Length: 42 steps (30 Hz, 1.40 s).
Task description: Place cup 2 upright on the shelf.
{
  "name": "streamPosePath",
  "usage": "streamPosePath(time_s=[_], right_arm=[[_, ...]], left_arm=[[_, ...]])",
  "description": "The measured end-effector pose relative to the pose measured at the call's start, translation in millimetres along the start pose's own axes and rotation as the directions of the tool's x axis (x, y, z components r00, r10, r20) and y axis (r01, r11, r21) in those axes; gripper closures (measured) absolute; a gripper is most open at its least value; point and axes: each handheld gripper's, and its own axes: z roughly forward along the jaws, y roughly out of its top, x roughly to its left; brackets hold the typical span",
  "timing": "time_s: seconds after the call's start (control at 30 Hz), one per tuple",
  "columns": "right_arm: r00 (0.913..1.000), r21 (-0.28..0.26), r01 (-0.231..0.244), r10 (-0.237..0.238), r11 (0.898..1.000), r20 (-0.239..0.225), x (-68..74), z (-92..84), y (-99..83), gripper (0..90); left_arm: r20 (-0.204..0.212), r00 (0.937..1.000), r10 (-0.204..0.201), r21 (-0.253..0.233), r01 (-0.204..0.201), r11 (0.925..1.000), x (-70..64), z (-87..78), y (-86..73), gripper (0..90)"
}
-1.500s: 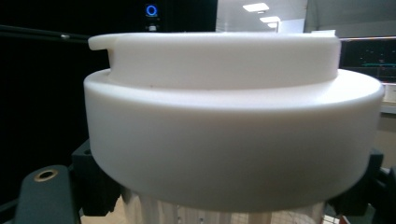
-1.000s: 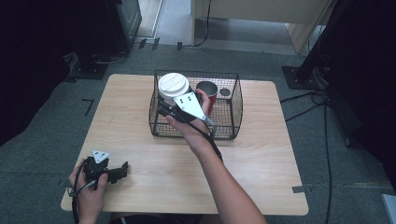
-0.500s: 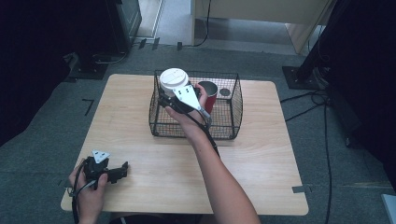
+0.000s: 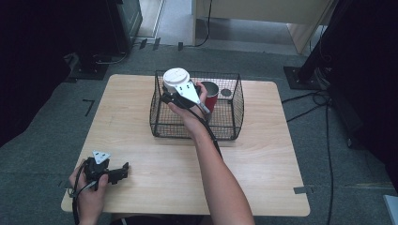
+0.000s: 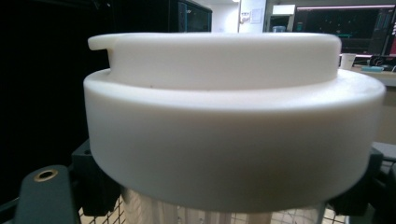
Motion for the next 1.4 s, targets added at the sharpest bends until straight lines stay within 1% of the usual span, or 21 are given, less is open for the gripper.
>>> streamPosePath(time_s=[0.07, 0.2, 0.27, 0.37, 0.47, 0.57, 0.67, 0.83, 0.9, 1.07, 1.2, 1.27, 1.3, 1.33, 1.4], right_arm=[[0.9999, 0.007, -0.01, 0.01, 1.0, -0.005, -1.4, 3.2, -3.8, 16.2], [1.0, 0.019, 0.001, 0.0, 1.0, -0.006, 0.1, 7.8, -10.1, 16.2], [0.9996, 0.028, 0.024, -0.024, 0.999, -0.012, 1.3, 9.7, -13.1, 16.2], [0.9973, 0.063, 0.064, -0.061, 0.996, -0.04, 3.7, 13.0, -19.1, 16.2], [0.9956, 0.079, 0.08, -0.076, 0.994, -0.056, 5.1, 15.2, -23.6, 16.1], [0.9949, 0.101, 0.083, -0.076, 0.991, -0.066, 6.6, 17.1, -28.3, 16.1], [0.9943, 0.124, 0.09, -0.082, 0.988, -0.067, 5.9, 19.1, -32.8, 16.1], [0.9944, 0.145, 0.085, -0.074, 0.986, -0.074, 2.8, 20.4, -35.7, 16.1], [0.9939, 0.151, 0.081, -0.069, 0.985, -0.086, 1.1, 20.3, -35.4, 16.1], [0.9945, 0.179, 0.069, -0.053, 0.981, -0.091, -4.3, 17.7, -34.0, 15.9], [0.9954, 0.195, 0.042, -0.025, 0.98, -0.093, -8.9, 14.5, -33.2, 15.2], [0.9947, 0.191, 0.038, -0.018, 0.981, -0.102, -10.6, 12.8, -32.7, 13.9], [0.9942, 0.192, 0.036, -0.016, 0.981, -0.107, -11.0, 12.2, -32.2, 11.7], [0.9928, 0.195, 0.038, -0.015, 0.98, -0.119, -11.1, 11.2, -31.5, 7.5], [0.9882, 0.204, 0.055, -0.024, 0.977, -0.151, -10.7, 9.1, -30.2, 1.8]], left_arm=[[0.0, 1.0, 0.0, 0.001, 0.0, 1.0, 0.0, 0.0, 0.0, 0.0], [0.0, 1.0, 0.0, 0.0, 0.0, 1.0, 0.0, 0.0, 0.0, 0.0], [0.0, 1.0, 0.0, 0.001, 0.0, 1.0, 0.0, 0.0, 0.0, 0.0], [0.0, 1.0, 0.0, 0.0, 0.0, 1.0, 0.0, 0.0, 0.0, 0.0], [0.0, 1.0, 0.0, 0.0, 0.0, 1.0, 0.0, 0.0, 0.0, 0.0], [0.0, 1.0, 0.0, 0.001, 0.0, 1.0, 0.0, -0.1, 0.0, 0.0], [0.0, 1.0, 0.0, 0.001, 0.0, 1.0, 0.0, 0.0, 0.0, 0.0], [0.0, 1.0, 0.0, 0.0, 0.0, 1.0, -0.1, 0.0, 0.0, 0.0], [0.0, 1.0, 0.0, 0.0, 0.0, 1.0, 0.0, 0.0, 0.0, 0.0], [0.0, 1.0, 0.0, 0.001, 0.0, 1.0, 0.0, -0.1, 0.0, 0.0], [0.0, 1.0, 0.0, 0.001, 0.0, 1.0, 0.0, -0.1, 0.0, 0.0], [0.0, 1.0, -0.001, 0.0, 0.001, 1.0, -0.1, 0.0, 0.0, 0.0], [0.0, 1.0, 0.0, 0.0, 0.0, 1.0, -0.1, 0.0, 0.0, 0.0], [0.0, 1.0, 0.0, 0.0, 0.0, 1.0, -0.1, 0.0, 0.0, 0.0], [0.0, 1.0, 0.0, 0.001, 0.0, 1.0, -0.1, 0.0, 0.0, 0.0]])
